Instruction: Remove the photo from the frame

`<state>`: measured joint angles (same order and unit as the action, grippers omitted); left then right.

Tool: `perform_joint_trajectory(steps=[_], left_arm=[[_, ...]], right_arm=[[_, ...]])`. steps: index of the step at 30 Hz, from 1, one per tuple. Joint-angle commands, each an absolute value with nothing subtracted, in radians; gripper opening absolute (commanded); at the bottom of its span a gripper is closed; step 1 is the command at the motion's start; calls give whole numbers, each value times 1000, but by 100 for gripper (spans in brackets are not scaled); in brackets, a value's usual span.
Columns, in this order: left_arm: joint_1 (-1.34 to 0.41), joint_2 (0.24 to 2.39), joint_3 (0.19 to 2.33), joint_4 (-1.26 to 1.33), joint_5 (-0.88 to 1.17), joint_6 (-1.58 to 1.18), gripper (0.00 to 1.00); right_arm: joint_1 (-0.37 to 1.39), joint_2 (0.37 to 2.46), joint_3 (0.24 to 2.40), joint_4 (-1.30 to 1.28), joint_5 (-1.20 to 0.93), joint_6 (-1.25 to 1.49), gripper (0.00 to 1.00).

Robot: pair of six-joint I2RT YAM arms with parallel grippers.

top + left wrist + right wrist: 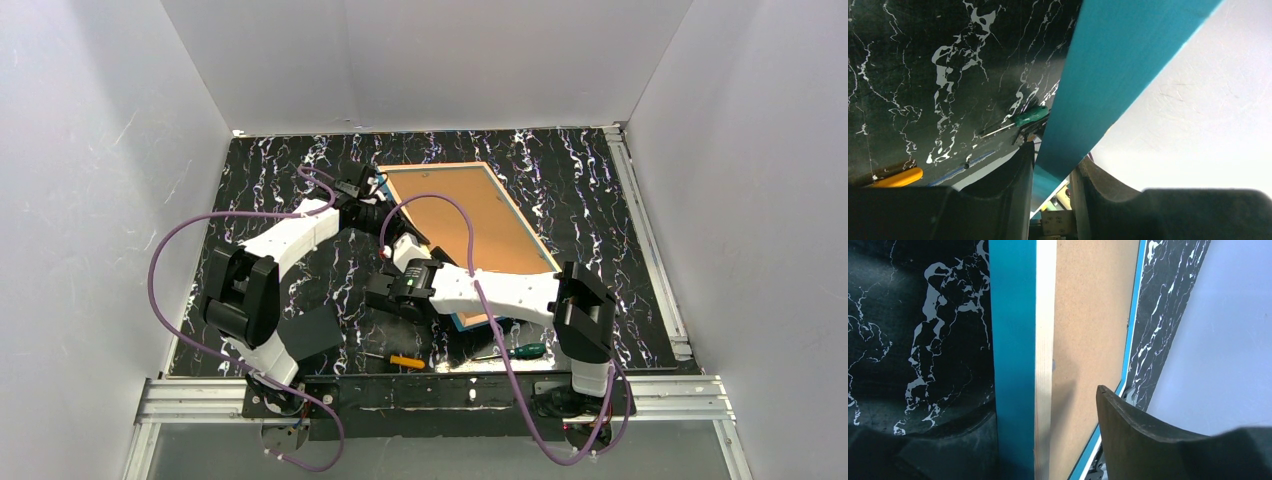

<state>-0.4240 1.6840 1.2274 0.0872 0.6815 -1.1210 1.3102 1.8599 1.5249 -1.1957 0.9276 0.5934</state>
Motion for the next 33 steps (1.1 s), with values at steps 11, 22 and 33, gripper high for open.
perform_joint_trajectory(steps=[11,22,33], left_arm=[[-391,1675,1258,-8,815,-1171,28],[-301,1505,1448,-342,581,-843,67],[-248,1319,1614,-588,182,-642,77]], right_arm=[[1299,1897,1595,-1282,1049,653,27],[1277,1815,1614,-1375,1067,714,1],[1249,1579,1702,-1161,877,480,1]])
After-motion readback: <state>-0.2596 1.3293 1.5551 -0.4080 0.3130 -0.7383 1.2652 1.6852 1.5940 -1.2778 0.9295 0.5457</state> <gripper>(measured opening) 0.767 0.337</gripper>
